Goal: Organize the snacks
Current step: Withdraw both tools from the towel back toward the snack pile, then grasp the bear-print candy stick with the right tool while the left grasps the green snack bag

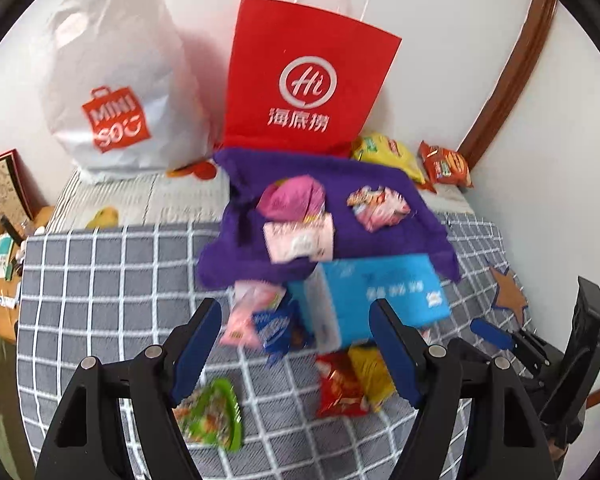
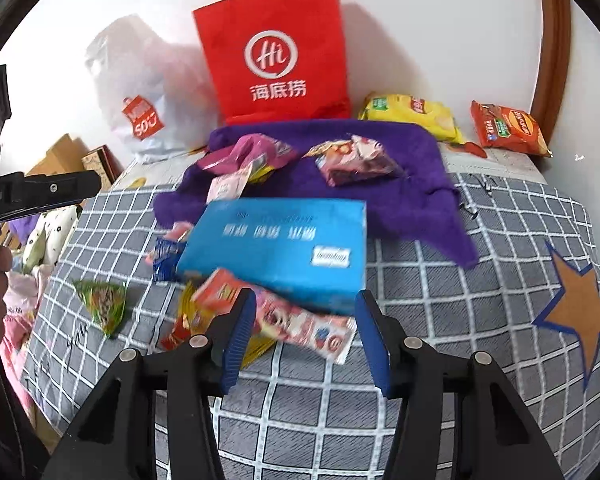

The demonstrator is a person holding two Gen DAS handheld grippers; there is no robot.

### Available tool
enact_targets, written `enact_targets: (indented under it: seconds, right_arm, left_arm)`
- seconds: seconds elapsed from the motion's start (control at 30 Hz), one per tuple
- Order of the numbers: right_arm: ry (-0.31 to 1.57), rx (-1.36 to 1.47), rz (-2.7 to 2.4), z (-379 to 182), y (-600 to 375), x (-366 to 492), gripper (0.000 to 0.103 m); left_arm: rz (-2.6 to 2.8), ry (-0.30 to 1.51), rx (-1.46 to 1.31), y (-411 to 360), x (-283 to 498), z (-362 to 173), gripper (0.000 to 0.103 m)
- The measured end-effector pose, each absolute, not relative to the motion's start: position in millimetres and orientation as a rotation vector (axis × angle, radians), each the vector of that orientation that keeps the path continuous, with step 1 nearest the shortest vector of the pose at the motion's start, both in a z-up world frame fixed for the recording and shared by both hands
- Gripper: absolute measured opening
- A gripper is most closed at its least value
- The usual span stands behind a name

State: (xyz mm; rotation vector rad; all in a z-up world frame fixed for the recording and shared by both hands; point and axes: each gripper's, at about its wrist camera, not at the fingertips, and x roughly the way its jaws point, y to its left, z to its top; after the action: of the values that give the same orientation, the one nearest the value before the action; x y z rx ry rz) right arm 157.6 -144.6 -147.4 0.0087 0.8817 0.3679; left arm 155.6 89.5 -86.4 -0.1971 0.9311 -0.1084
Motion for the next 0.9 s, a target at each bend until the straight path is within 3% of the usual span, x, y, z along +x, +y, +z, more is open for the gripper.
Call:
enact_targets:
  seconds: [0.53,0.6,0.67,0.77,0.9]
  right_arm:
    - [0.835,-0.268,0.337,-195.4,-99.6,148.7,0.051]
    - [0.841,-0.283,0.326,-200.1,-97.8,153.2,0.032]
    - [0.833,-0.281,0.332,-199.9,-99.9,152.8,0.03]
    - [0.835,-0.253,0.349,-187.9,-110.6,146.7,0.019]
    - [0.886,-0.163,0.381,-164.2,-134.1,133.8,0.015]
  left_arm:
    - [-0.03,0.968,-0.258,121.6,98.3,-129.4,0.074]
    - [-0.016,0.977,-0.26,125.7,93.5,-134.1,0.074]
    - [-0.007,0.979,-0.267,129.7,89.9,-137.7,0.074]
    - [0.002,0.984,-0.279,134.8,84.2,-142.6,0.074]
    - [0.005,0.978,-0.321,138.8,79.1,-146.0,0.074]
